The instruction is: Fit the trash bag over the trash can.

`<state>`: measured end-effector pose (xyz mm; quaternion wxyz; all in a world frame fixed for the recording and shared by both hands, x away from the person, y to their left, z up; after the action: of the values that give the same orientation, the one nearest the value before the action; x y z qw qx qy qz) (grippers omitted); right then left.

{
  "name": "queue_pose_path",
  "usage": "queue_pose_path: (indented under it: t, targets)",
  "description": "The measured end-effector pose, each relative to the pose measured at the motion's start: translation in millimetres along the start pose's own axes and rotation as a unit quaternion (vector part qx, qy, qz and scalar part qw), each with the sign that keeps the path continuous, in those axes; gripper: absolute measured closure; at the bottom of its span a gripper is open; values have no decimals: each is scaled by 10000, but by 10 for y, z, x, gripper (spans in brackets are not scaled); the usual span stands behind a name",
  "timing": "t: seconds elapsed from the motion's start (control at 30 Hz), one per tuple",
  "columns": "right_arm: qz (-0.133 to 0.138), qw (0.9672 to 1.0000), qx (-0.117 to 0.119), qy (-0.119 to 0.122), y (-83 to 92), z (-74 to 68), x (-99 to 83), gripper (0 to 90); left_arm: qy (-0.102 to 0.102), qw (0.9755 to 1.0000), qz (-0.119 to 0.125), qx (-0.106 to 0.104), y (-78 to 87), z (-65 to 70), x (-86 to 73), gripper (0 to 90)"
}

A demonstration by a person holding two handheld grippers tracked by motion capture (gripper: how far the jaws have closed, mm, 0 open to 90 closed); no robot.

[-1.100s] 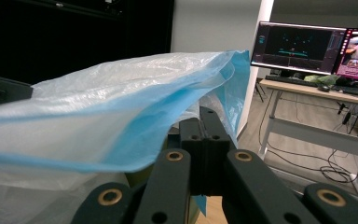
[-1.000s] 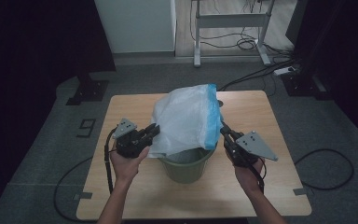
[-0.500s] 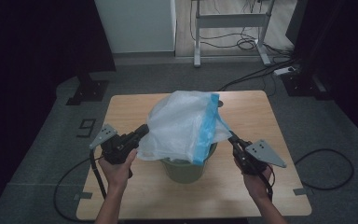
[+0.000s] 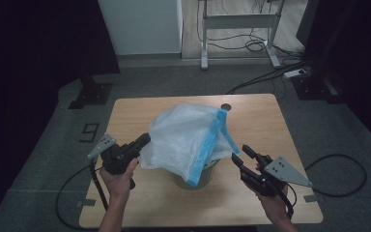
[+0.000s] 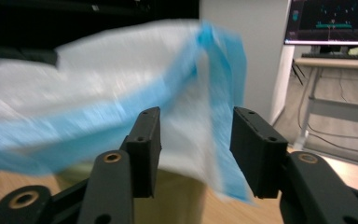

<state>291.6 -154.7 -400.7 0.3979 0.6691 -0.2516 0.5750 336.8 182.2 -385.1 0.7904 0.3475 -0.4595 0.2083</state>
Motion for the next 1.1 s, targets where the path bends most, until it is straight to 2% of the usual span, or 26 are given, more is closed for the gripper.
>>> queue_pose_path:
  t: [0.1, 0.17, 0.23, 0.37, 0.5, 0.63, 0.7, 0.9, 0.97, 1.1]
  targets:
    - [138, 9999, 87, -13, 59, -61, 106, 513, 35, 10000, -9, -28, -1, -6, -20, 896]
    - [65, 9999, 98, 59, 27, -89, 132, 513, 36, 10000, -16, -14, -2, -11, -27, 897]
    - [-55, 9998, 131, 103, -60, -104, 147, 513, 58, 10000, 4, -28, 7, -19, -30, 896]
    - [-307, 9995, 119, 37, -285, -111, 179, 500, 126, 9999, 45, -80, 17, -34, -42, 896]
    - [-444, 9989, 130, -93, -482, -143, 213, 500, 179, 9997, 74, -127, 10, -52, -53, 896]
    - [-571, 9982, 124, -119, -604, -172, 213, 505, 230, 9995, 124, -166, 17, -69, -51, 896]
    - [-639, 9977, 136, -168, -634, -182, 199, 508, 267, 9993, 158, -189, 28, -79, -51, 896]
    - [-808, 9967, 89, -84, -682, -222, 160, 529, 396, 9986, 191, -289, 30, -106, -81, 895]
    - [-849, 9964, 46, -51, -694, -222, 160, 559, 419, 9984, 210, -304, 35, -115, -86, 895]
    - [-984, 9951, 117, -57, -730, -223, 148, 636, 431, 9983, 214, -324, 37, -122, -84, 895]
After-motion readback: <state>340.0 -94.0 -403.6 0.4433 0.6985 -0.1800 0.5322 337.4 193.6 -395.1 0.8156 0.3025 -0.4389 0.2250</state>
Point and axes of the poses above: each handheld gripper's, and its own axes: y roughly backward along the jaws, x roughly out of its top, z roughly to its right, the point moved 6 cm from there along -y, roughly forward along the jaws, and after that the axes turned 12 degrees about -z, right-handed, at the moved point
